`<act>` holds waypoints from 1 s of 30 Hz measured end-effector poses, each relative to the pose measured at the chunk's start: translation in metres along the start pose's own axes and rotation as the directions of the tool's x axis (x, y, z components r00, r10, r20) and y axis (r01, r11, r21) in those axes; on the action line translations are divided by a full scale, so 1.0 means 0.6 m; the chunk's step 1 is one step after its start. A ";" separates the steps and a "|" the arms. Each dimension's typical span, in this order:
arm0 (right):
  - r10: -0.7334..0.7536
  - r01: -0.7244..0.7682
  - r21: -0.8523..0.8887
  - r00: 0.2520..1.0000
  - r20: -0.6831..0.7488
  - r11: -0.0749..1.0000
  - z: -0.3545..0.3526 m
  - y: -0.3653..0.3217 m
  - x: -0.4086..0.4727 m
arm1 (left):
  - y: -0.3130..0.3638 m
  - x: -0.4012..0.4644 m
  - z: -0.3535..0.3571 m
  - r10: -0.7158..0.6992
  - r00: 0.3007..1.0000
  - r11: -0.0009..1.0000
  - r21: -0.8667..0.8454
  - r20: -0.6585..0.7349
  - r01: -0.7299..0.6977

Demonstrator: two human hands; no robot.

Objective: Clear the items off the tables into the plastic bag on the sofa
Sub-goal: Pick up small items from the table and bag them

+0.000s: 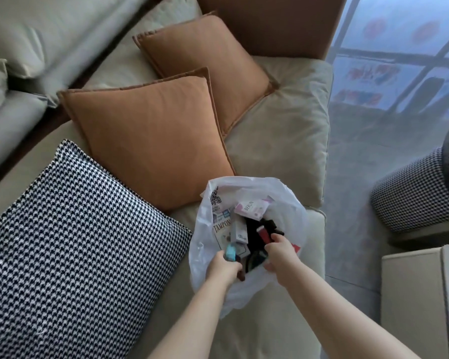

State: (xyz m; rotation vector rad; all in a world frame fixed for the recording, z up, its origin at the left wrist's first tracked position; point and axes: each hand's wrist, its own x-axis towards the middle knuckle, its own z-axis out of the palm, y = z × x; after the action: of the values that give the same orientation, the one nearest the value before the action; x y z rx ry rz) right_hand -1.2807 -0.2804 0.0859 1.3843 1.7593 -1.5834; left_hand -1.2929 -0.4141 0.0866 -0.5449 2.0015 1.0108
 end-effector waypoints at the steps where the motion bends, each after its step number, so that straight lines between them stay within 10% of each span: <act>1: -0.013 0.013 0.002 1.000 0.002 1.000 -0.004 -0.002 -0.002 | 0.001 -0.005 -0.002 0.006 1.000 1.000 0.016 -0.016 -0.005; 18: -0.181 0.171 -0.135 0.981 -0.068 0.976 -0.245 0.130 -0.151 | 0.030 -0.193 0.141 0.242 0.966 0.954 0.161 0.089 -0.254; 30: -0.189 0.104 -0.345 0.956 -0.225 0.933 -0.490 0.431 -0.262 | -0.055 -0.394 0.441 0.354 0.838 0.536 0.644 0.415 -0.546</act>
State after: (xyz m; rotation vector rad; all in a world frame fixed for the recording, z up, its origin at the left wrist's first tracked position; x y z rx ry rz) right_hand -0.9026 -0.1095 0.1622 1.3610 2.2088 -1.1421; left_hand -1.0098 -0.2145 0.1715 0.5737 2.1450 0.3896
